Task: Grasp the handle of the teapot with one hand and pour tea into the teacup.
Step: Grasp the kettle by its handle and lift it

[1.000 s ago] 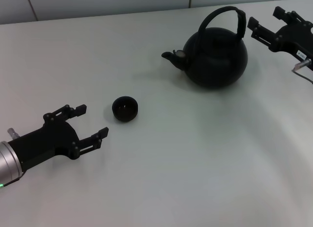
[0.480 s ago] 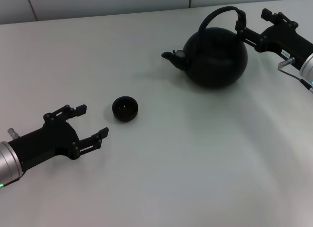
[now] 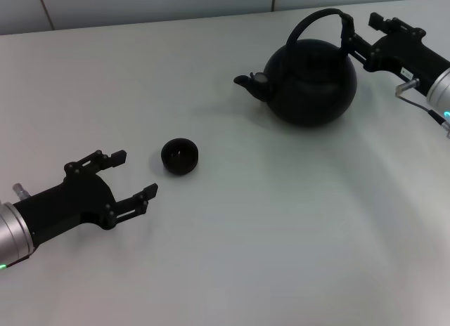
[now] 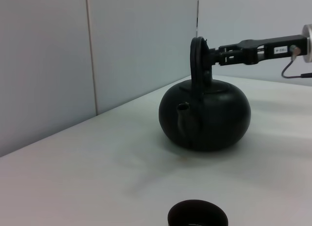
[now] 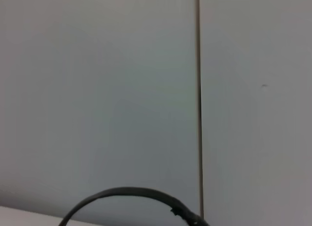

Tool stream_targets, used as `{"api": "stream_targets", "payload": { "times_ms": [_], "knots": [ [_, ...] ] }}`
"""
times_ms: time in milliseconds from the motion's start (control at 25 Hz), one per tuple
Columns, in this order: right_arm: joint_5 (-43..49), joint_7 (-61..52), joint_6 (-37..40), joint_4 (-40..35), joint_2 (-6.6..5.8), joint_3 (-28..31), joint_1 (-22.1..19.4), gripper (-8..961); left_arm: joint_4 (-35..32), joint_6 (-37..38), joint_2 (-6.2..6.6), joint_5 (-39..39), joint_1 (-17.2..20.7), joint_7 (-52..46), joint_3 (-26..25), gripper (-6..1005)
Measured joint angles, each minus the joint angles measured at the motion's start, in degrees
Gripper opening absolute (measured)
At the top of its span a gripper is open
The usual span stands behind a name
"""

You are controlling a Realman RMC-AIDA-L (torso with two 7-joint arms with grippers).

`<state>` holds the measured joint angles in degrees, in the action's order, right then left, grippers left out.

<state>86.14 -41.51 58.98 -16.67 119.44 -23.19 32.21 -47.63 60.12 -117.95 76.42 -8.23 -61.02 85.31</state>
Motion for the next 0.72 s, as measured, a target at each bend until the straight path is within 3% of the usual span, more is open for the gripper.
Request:
{"api": "stream_targets", "payload": {
  "times_ms": [80, 480, 720],
  "knots": [
    [0.0, 0.6, -1.0, 0.5, 0.00, 0.0, 0.5, 702, 0.0, 0.0, 0.00, 0.0, 0.0, 0.0, 0.1, 802],
    [0.2, 2.0, -2.4, 1.2, -0.06, 0.0, 1.6, 219, 0.0, 0.1, 0.00, 0.0, -0.1, 0.0, 0.3, 802],
    [-0.1, 4.7, -2.4, 1.6, -0.01, 0.4, 1.7, 103, 0.0, 0.1, 0.00, 0.0, -0.1, 0.0, 0.3, 802]
  ]
}}
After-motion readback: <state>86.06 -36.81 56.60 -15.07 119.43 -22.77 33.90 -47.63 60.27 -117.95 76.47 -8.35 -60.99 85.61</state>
